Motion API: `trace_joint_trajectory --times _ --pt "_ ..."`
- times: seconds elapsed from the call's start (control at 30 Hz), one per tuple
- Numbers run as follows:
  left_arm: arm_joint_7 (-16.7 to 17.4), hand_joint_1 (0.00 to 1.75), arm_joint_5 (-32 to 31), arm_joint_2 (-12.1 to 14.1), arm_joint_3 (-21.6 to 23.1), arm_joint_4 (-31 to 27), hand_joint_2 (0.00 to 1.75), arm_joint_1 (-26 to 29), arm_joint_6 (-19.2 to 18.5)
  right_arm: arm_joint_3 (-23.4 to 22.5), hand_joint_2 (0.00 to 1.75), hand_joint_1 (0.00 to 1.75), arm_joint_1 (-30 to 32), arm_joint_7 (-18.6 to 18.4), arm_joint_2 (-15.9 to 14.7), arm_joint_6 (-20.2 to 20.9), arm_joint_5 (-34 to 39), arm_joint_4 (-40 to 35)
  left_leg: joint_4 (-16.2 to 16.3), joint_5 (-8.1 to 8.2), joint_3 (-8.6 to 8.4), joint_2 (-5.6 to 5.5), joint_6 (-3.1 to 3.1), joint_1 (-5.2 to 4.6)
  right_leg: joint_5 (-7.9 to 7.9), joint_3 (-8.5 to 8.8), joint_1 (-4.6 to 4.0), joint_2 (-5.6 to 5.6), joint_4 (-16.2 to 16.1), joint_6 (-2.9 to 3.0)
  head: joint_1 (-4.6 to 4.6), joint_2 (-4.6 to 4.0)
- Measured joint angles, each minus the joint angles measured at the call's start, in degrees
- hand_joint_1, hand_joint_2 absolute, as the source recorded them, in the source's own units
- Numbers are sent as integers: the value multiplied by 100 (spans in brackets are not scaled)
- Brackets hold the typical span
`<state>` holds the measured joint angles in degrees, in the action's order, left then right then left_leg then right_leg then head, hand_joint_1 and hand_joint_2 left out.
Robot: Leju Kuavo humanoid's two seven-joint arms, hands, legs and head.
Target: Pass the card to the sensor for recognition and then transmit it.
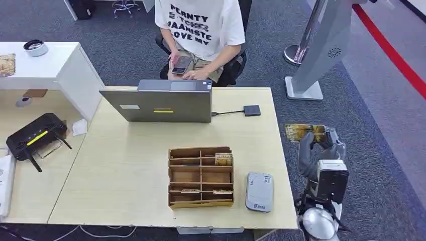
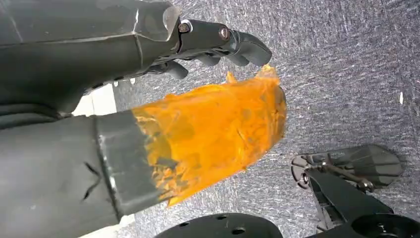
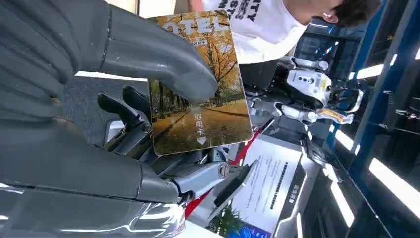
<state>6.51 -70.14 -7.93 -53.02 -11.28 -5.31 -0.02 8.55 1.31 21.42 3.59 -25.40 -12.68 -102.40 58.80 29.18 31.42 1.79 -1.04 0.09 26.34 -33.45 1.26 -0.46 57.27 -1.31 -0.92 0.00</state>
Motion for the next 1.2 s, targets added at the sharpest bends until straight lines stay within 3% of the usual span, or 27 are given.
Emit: trace_joint_trajectory --times 0.17,0.33,0.53,0.87,1.2 --pt "0 0 -61 -4 9 0 0 -23 -29 61 175 175 -240 153 7 -102 -261 -15 0 0 3 1 0 0 0 -1 0 1 2 0 -2 0" --pt "2 0 -188 -22 54 -2 0 -94 -103 448 175 175 -855 180 7 -400 -1411 48 0 -4 1 3 4 0 -2 -2 0 2 5 2 0 0" --pt "77 0 -343 -28 205 -2 0 -185 -175 1021 175 175 -1734 -19 20 -485 -2340 445 0 -10 1 3 10 0 -5 -4 0 3 11 5 2 0" --pt "227 0 -557 -83 531 -2 0 -384 -345 2004 175 175 -3143 -411 288 -809 -3833 1798 0 -15 3 -1 15 1 -5 -7 0 -1 17 6 -2 0" --pt "299 0 -699 -120 872 -2 0 -502 -437 2515 175 175 -4095 -765 544 -1038 -4863 3409 1 -15 3 -1 16 0 -5 -9 0 0 18 6 0 0"
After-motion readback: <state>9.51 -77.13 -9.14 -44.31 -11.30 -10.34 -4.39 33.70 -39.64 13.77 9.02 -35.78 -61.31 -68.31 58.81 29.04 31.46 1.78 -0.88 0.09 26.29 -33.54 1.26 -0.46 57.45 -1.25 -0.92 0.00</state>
